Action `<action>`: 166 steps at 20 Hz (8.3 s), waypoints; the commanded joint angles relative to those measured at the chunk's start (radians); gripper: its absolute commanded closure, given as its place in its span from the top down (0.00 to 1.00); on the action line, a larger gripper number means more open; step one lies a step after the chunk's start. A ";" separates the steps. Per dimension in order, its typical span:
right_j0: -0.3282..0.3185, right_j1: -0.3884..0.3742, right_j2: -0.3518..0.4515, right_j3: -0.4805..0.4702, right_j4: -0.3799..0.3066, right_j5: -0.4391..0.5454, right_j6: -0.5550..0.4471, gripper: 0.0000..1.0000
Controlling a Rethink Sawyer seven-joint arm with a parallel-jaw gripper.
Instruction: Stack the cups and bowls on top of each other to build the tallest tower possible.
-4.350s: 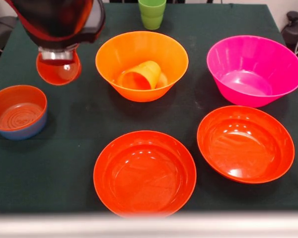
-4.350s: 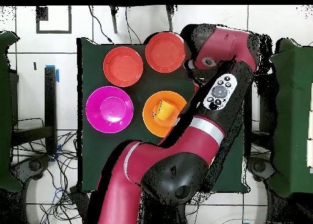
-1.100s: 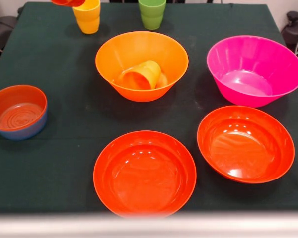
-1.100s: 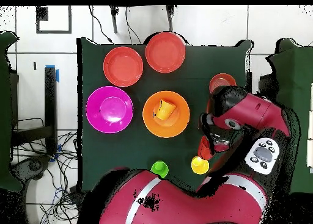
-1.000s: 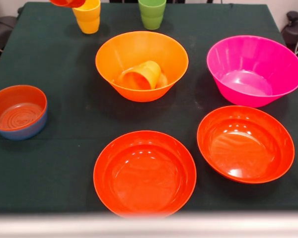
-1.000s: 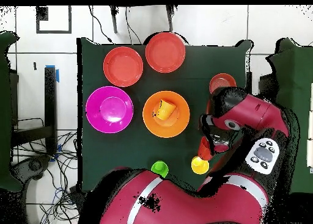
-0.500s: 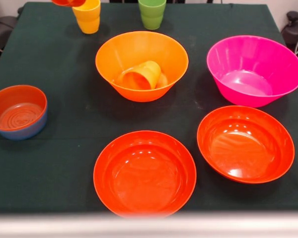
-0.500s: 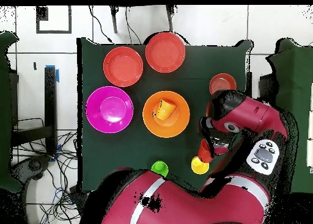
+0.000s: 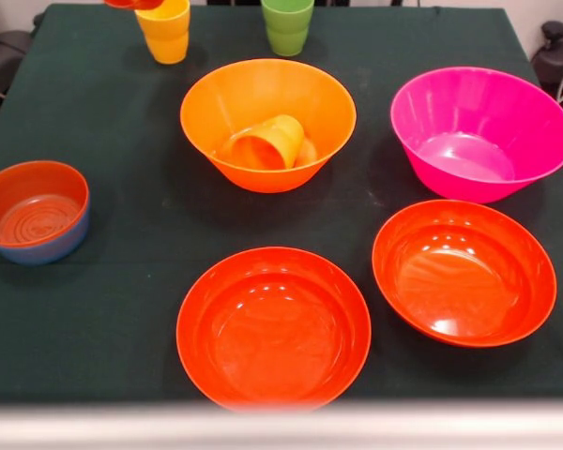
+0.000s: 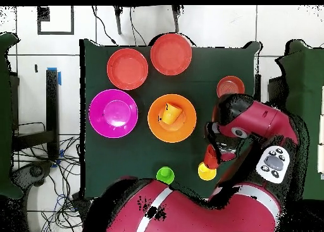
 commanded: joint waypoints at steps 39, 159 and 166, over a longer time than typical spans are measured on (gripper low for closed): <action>-0.034 -0.004 0.174 0.083 -0.138 -0.119 -0.168 0.00; 0.038 0.028 0.153 0.115 -0.147 -0.155 -0.033 0.00; 0.045 0.014 0.144 0.141 -0.153 -0.152 -0.031 0.00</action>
